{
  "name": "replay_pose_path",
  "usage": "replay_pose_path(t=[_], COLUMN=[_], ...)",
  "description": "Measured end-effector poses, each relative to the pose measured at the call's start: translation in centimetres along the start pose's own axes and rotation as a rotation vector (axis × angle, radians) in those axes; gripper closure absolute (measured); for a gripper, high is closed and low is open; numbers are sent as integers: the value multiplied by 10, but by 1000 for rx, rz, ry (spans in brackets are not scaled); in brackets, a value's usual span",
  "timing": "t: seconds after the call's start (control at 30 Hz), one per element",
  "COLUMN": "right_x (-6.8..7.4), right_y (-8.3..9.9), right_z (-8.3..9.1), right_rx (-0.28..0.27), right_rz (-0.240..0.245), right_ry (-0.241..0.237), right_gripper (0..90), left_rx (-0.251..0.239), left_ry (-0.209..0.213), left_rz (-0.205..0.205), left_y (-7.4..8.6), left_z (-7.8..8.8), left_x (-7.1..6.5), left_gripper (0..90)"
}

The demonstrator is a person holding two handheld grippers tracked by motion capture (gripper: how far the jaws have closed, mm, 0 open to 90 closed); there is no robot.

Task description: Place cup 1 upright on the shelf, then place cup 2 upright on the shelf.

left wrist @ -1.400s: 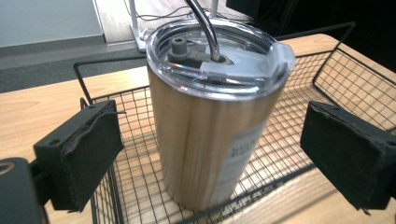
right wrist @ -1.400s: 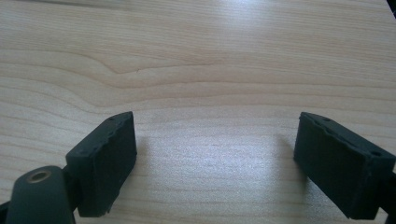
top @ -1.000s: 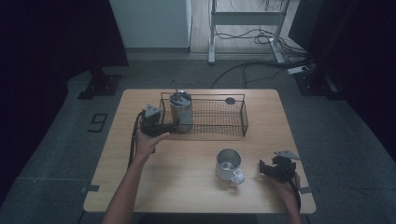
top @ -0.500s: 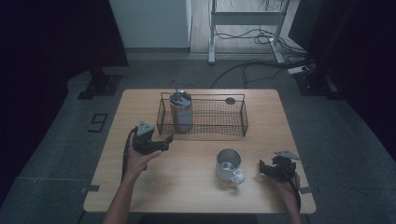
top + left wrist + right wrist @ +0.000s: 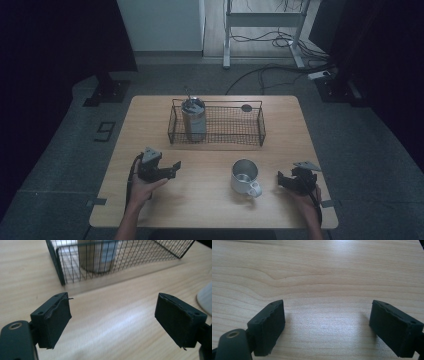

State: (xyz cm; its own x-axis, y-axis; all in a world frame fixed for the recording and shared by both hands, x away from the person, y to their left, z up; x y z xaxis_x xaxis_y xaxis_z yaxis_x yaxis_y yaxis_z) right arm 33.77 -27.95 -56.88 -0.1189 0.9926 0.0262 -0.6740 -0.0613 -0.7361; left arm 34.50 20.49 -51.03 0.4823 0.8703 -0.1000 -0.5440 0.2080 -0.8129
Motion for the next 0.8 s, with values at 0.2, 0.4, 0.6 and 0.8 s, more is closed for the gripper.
replay_pose_path(t=[0.2,0.4,0.6,0.8], right_x=[0,0,1,1], right_y=[0,0,0,0], right_z=[0,0,0,1], right_rx=[0,0,-2,-5], right_rz=[0,0,-2,-4], right_ry=[0,0,6,8], right_gripper=[128,129,133,137], left_rx=[30,68,51,50], left_ry=[-15,-26,-33,-32], left_rz=[-12,-22,-26,-27], left_y=[19,31,31,31], left_z=[-3,-8,-5,-5], left_x=[1,1,-1,-2], left_gripper=[142,144,144,144])
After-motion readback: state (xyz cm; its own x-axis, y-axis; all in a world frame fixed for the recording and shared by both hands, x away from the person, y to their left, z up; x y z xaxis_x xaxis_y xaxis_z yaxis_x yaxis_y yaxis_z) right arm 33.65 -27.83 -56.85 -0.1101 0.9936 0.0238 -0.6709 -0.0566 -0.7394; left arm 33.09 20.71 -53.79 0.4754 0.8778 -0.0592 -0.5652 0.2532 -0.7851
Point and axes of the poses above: each handheld gripper's, and its own axes: z roughly backward along the jaws, y roughly out of its underside, x roughly to its left, the point moved 2 cm from there along -z, roughly forward along the jaws, and after that the axes turned 1 degree about -y, right-handed, at the moved point
